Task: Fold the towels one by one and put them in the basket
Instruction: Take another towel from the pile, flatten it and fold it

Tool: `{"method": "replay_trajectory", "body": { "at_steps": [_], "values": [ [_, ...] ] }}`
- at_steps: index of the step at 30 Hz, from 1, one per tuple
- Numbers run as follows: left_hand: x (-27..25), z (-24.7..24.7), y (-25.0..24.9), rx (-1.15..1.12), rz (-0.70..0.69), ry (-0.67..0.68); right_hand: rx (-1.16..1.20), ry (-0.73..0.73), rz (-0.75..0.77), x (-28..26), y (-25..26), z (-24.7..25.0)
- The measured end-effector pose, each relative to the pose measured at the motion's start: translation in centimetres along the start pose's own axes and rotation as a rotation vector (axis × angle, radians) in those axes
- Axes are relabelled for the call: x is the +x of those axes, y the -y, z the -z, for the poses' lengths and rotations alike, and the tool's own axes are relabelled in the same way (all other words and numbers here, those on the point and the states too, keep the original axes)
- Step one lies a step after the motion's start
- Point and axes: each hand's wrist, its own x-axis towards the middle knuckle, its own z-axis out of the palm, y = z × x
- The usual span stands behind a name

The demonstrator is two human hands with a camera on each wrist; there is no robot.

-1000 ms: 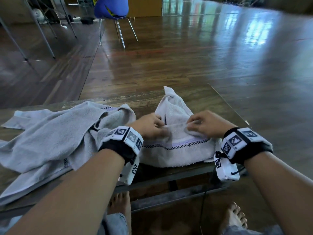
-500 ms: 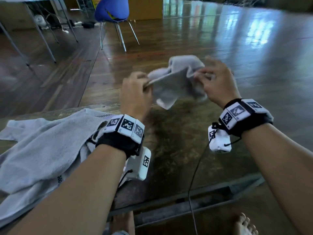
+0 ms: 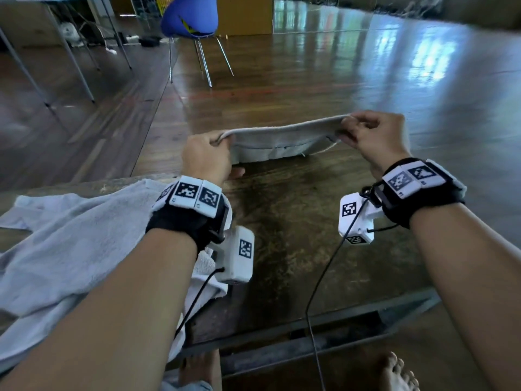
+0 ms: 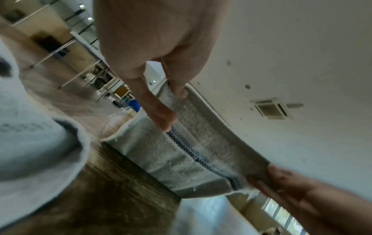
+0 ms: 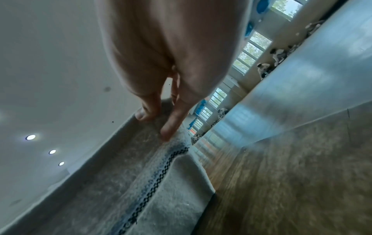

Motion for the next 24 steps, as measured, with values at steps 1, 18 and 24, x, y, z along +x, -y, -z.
{"method": "replay_trajectory", "body": {
  "at_steps": [1,18,24],
  "values": [
    [0.1,-0.2,-0.1,-0.089,0.015,0.005,-0.007,-0.028,0.039,0.1,0.0,0.0],
    [-1.6,1.4,2.1,0.600,-0.440,0.137,-0.258,0.009,0.211,-4.2,-3.2,5.2],
    [-4.2,2.9,3.6,0.778,-0.417,0.350,-0.443,0.143,0.184,-7.8,-3.3,8.9]
  ]
}}
